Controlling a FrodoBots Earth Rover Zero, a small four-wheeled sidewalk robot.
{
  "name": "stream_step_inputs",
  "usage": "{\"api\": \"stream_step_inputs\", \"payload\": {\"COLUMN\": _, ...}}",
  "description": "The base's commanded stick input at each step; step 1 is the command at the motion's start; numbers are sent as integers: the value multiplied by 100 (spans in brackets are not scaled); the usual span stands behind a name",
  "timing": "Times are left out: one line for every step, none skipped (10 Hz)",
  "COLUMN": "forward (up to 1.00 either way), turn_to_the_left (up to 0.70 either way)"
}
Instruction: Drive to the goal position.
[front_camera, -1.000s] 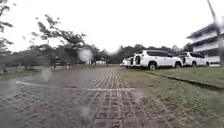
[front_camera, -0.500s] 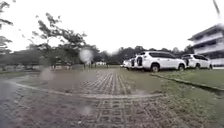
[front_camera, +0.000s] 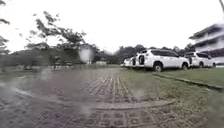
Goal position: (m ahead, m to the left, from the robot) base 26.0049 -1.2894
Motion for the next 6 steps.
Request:
{"api": "stream_step_inputs", "payload": {"forward": 85, "turn_to_the_left": 0}}
{"api": "stream_step_inputs", "payload": {"forward": 85, "turn_to_the_left": 0}}
{"api": "stream_step_inputs", "payload": {"forward": 85, "turn_to_the_left": 0}}
{"api": "stream_step_inputs", "payload": {"forward": 85, "turn_to_the_left": 0}}
{"api": "stream_step_inputs", "payload": {"forward": 85, "turn_to_the_left": 0}}
{"api": "stream_step_inputs", "payload": {"forward": 85, "turn_to_the_left": 0}}
